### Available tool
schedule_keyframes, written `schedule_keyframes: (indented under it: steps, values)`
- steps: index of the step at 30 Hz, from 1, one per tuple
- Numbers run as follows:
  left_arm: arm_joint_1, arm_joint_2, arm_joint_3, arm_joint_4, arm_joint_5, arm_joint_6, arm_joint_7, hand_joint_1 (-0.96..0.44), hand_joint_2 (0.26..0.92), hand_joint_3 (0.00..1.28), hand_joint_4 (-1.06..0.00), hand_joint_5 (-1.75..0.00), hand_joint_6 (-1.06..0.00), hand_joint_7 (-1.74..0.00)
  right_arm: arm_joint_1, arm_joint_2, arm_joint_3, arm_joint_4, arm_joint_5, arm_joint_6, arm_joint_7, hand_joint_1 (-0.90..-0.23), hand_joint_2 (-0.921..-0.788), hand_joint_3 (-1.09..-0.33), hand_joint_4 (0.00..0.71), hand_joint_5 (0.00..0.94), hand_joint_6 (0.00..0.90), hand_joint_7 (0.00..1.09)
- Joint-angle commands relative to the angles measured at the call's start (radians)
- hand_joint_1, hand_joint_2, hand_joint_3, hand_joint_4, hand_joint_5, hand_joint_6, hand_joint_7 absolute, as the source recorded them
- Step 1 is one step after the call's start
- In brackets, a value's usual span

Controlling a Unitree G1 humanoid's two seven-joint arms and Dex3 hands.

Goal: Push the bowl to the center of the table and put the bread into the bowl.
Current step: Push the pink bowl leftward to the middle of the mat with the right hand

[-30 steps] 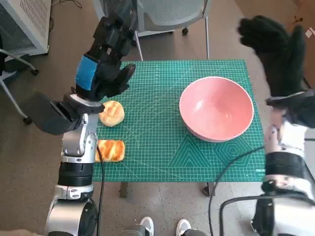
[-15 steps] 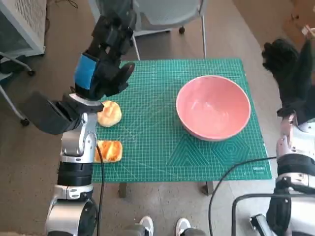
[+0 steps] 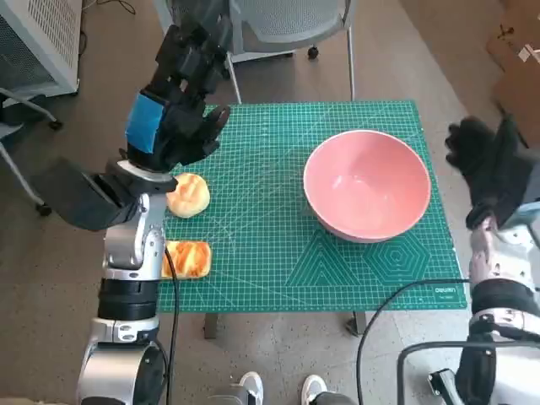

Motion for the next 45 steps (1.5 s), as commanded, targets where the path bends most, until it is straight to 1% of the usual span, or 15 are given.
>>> schedule_keyframes:
  steps: [1, 6, 9, 13, 15, 18, 25, 28, 32, 37, 45]
  values:
    - [0.014, 0.014, 0.004, -0.028, 0.011, 0.012, 0.009, -0.62, 0.921, 0.41, 0.00, 0.00, 0.00, -0.28, 0.038, 0.038, 0.003, 0.008, -0.016, 0.010, 0.008, -0.649, -0.921, -0.785, 0.239, 0.012, 0.342, 0.02]
    - [0.017, 0.017, 0.004, -0.033, 0.013, 0.019, 0.013, -0.61, 0.921, 0.41, 0.00, 0.00, 0.00, -0.28, 0.036, 0.068, -0.006, 0.005, -0.004, 0.009, 0.019, -0.660, -0.921, -0.799, 0.241, 0.009, 0.341, 0.02]
    - [0.018, 0.019, 0.004, -0.035, 0.015, 0.021, 0.016, -0.62, 0.921, 0.41, 0.00, 0.00, 0.00, -0.28, 0.031, 0.086, -0.006, 0.002, -0.003, 0.004, 0.020, -0.643, -0.921, -0.801, 0.242, 0.008, 0.342, 0.02]
    - [0.021, 0.020, 0.004, -0.037, 0.016, 0.024, 0.018, -0.62, 0.921, 0.41, 0.00, 0.00, 0.00, -0.28, 0.022, 0.105, 0.001, -0.001, -0.010, -0.003, 0.022, -0.614, -0.921, -0.803, 0.249, 0.010, 0.345, 0.02]
    - [0.023, 0.021, 0.004, -0.038, 0.015, 0.024, 0.017, -0.62, 0.921, 0.42, 0.00, 0.00, 0.00, -0.29, 0.017, 0.117, 0.000, -0.004, -0.007, -0.007, 0.029, -0.609, -0.921, -0.804, 0.250, 0.009, 0.344, 0.02]
    - [0.029, 0.022, 0.004, -0.046, 0.013, 0.028, 0.018, -0.62, 0.921, 0.42, 0.00, 0.00, 0.00, -0.29, 0.006, 0.135, -0.012, -0.005, 0.008, -0.004, 0.039, -0.607, -0.921, -0.806, 0.249, 0.007, 0.336, 0.01]
    - [0.044, 0.028, 0.005, -0.072, 0.009, 0.042, 0.020, -0.61, 0.921, 0.42, 0.00, 0.00, 0.00, -0.30, -0.026, 0.175, -0.064, -0.008, 0.057, 0.013, 0.067, -0.597, -0.921, -0.816, 0.243, 0.002, 0.330, 0.01]
    - [0.050, 0.029, 0.006, -0.083, 0.010, 0.049, 0.023, -0.61, 0.921, 0.42, 0.00, 0.00, 0.00, -0.30, -0.037, 0.192, -0.074, -0.010, 0.069, 0.015, 0.075, -0.607, -0.921, -0.815, 0.226, 0.000, 0.336, 0.01]
    - [0.058, 0.034, 0.008, -0.093, 0.011, 0.053, 0.026, -0.62, 0.921, 0.42, 0.00, 0.00, 0.00, -0.30, -0.051, 0.212, -0.079, -0.011, 0.069, 0.017, 0.075, -0.618, -0.921, -0.810, 0.210, 0.000, 0.331, 0.01]
    - [0.070, 0.043, 0.010, -0.109, 0.013, 0.058, 0.031, -0.63, 0.921, 0.42, 0.00, 0.00, 0.00, -0.30, -0.066, 0.226, -0.070, -0.011, 0.055, 0.020, 0.074, -0.623, -0.921, -0.808, 0.205, 0.000, 0.319, 0.00]
    - [0.091, 0.056, 0.017, -0.132, 0.011, 0.065, 0.036, -0.64, 0.921, 0.42, 0.00, 0.00, 0.00, -0.29, -0.090, 0.256, -0.068, -0.013, 0.053, 0.032, 0.069, -0.609, -0.921, -0.823, 0.211, 0.004, 0.320, 0.00]
